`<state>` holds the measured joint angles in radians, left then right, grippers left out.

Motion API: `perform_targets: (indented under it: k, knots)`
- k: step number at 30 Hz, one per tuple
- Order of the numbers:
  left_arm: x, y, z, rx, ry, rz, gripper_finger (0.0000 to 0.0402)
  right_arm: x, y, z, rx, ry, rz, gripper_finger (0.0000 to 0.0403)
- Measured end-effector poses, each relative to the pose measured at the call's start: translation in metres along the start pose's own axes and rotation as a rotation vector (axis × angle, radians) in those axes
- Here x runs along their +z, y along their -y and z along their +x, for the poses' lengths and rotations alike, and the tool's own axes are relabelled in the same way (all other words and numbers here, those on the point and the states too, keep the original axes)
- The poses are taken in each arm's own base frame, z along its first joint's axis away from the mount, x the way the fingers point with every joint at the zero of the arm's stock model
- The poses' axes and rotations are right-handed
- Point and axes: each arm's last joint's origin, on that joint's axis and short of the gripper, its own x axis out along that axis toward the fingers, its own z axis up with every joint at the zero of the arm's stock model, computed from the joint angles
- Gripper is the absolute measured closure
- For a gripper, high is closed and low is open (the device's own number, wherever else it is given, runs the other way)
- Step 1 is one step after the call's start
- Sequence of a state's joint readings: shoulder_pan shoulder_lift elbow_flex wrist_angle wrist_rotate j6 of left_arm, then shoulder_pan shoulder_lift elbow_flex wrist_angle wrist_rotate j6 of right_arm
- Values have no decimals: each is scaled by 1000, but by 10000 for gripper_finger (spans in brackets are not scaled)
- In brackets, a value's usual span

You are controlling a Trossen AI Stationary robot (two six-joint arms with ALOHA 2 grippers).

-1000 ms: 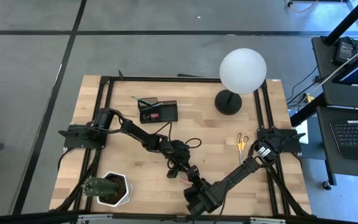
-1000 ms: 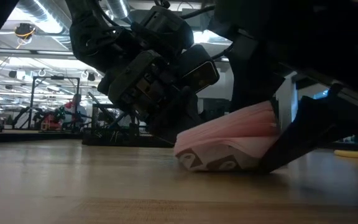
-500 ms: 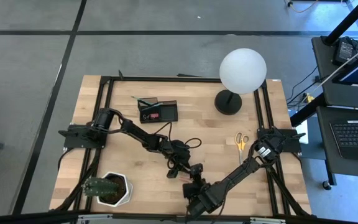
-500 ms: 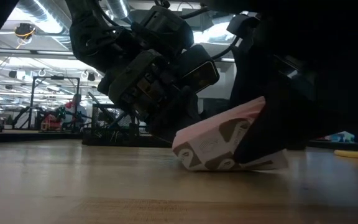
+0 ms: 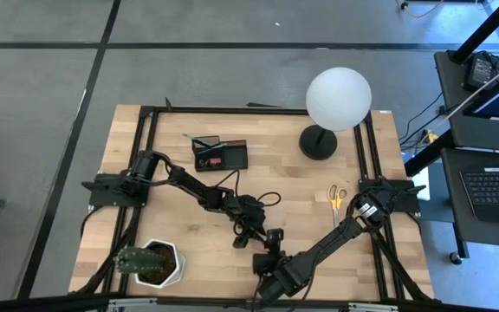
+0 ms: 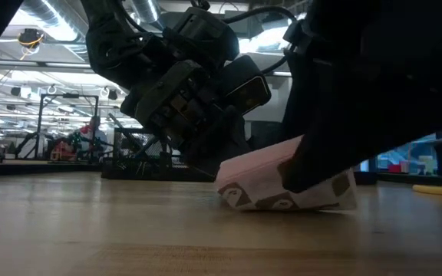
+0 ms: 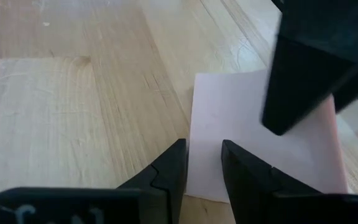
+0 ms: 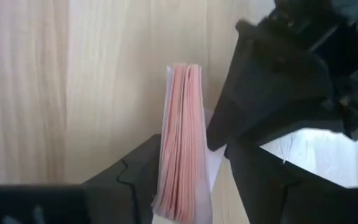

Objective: Pick and place office supplies into organizer
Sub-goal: Put the pink sticky notes into the desk organizer

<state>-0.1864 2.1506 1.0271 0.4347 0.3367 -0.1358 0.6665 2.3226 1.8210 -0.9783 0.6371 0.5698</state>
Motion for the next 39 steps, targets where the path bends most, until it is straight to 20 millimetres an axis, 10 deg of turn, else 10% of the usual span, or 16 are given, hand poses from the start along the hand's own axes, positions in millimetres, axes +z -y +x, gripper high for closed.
perform_targets:
  k: [26,39]
  knots:
    - [3,0,-4,1,0,37,304,-5,3,1,18,-75,-8,367]
    - [35,23,-64,95,-99,105,304,-5,12,-14,-34,-143,-74,392]
